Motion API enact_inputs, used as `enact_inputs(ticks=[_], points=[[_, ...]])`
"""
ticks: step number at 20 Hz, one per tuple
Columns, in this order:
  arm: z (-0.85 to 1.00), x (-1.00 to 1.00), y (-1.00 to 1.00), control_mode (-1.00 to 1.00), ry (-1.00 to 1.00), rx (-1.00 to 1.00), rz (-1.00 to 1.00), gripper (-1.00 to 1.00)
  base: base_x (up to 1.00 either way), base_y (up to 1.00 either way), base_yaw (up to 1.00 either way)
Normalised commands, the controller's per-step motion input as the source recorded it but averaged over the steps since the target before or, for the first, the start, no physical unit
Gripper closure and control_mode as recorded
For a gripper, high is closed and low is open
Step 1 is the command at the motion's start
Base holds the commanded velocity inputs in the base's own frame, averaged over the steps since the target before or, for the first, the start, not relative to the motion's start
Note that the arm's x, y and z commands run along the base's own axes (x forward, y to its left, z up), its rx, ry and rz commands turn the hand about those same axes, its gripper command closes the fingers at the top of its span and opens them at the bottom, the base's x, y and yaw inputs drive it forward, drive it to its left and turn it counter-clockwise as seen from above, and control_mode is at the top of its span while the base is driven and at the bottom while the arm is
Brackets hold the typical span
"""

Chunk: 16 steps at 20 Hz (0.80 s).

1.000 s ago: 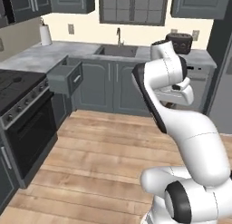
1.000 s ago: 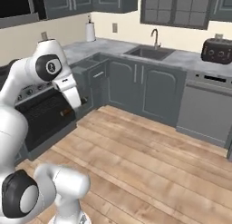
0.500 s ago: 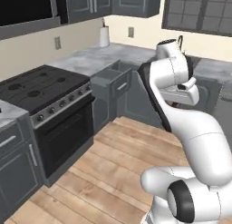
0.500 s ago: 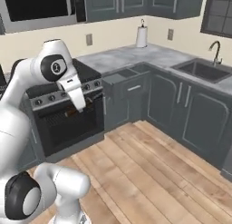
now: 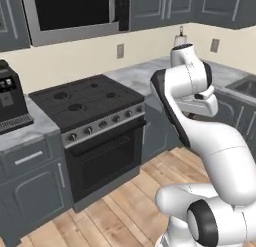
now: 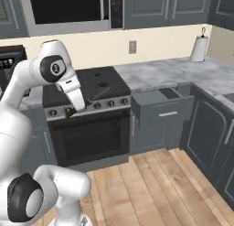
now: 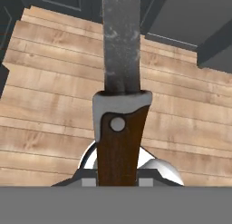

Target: Pick up the metallic utensils from the counter and place them in the open drawer. Make sure not to pick up any wooden utensils.

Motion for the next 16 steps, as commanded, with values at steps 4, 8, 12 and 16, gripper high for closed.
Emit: enact_inputs(ticks=[4, 8, 12, 16], points=[[0.0, 0.0, 0.0, 1.0, 0.0, 0.0, 0.0, 1.0, 0.88, -0.41, 0.28], [0.0, 0.0, 0.0, 1.0, 0.0, 0.0, 0.0, 1.0, 0.79, -0.39, 0.11], [0.0, 0.0, 0.0, 1.0, 0.0, 0.0, 0.0, 1.0, 0.55, -0.44, 0.03], [0.0, 0.0, 0.0, 1.0, 0.0, 0.0, 0.0, 1.0, 0.53, -0.43, 0.01]])
